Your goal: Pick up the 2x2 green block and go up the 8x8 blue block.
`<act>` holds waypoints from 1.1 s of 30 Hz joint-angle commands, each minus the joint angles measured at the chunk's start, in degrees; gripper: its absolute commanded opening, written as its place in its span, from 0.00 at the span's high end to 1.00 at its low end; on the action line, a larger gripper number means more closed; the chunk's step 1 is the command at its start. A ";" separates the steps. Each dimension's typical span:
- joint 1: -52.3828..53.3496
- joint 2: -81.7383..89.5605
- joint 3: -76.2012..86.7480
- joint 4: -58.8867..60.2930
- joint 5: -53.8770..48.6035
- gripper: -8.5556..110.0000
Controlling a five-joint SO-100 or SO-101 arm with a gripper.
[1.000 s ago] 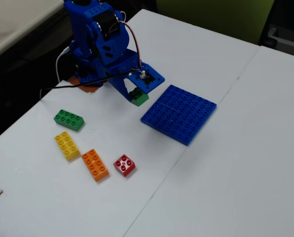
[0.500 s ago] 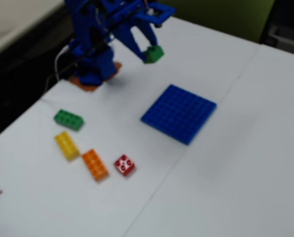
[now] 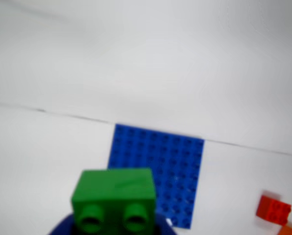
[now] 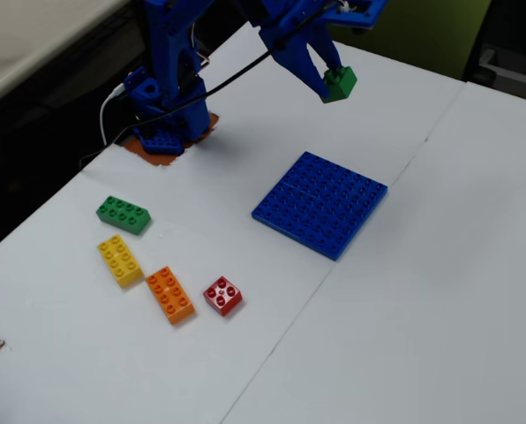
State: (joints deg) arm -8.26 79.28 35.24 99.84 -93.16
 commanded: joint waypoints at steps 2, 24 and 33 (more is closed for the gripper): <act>0.79 -0.70 3.69 0.44 0.26 0.92; 9.05 -9.49 2.29 -0.09 6.77 0.92; 8.88 -12.48 -0.53 0.09 5.71 0.92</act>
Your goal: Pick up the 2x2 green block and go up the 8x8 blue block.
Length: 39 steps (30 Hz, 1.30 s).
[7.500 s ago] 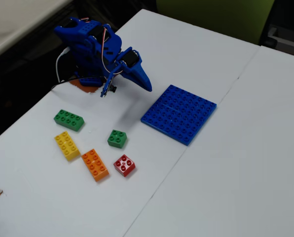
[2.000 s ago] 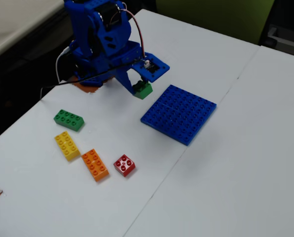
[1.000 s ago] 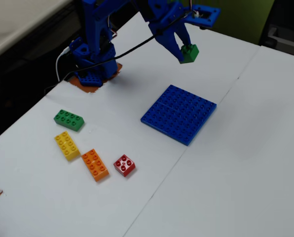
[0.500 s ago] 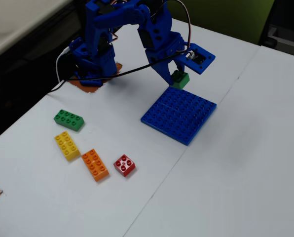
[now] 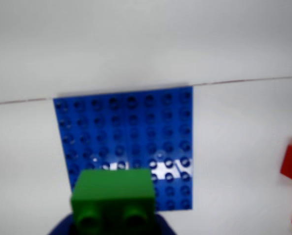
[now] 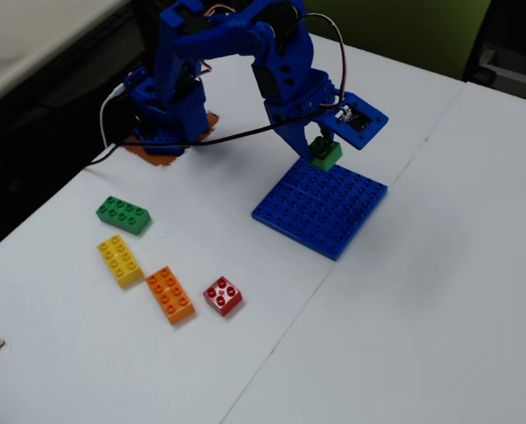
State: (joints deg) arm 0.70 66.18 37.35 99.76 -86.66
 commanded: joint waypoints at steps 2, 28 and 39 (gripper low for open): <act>-0.26 0.62 -2.55 0.35 -1.85 0.92; -0.79 9.84 12.39 -6.42 -4.83 0.92; -0.53 9.84 12.57 -8.79 -4.57 0.92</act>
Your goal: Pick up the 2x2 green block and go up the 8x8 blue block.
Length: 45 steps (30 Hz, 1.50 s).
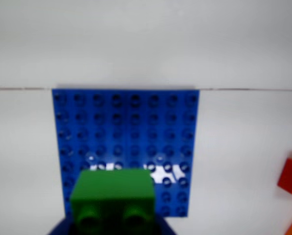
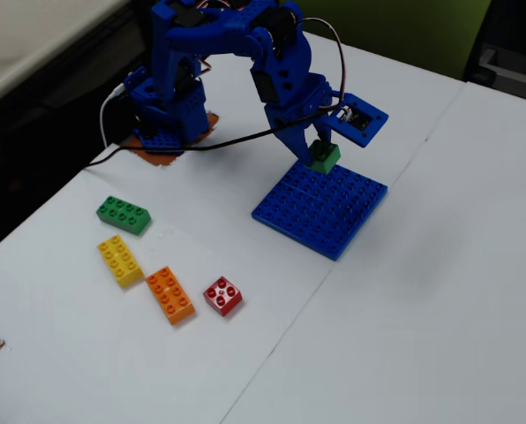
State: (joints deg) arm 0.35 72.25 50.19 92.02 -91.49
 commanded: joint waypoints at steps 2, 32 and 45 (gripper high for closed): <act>-0.09 3.78 -0.26 -1.05 0.26 0.92; 0.44 8.44 6.77 -3.60 -0.26 0.92; 0.53 8.53 6.77 -2.02 -0.70 0.92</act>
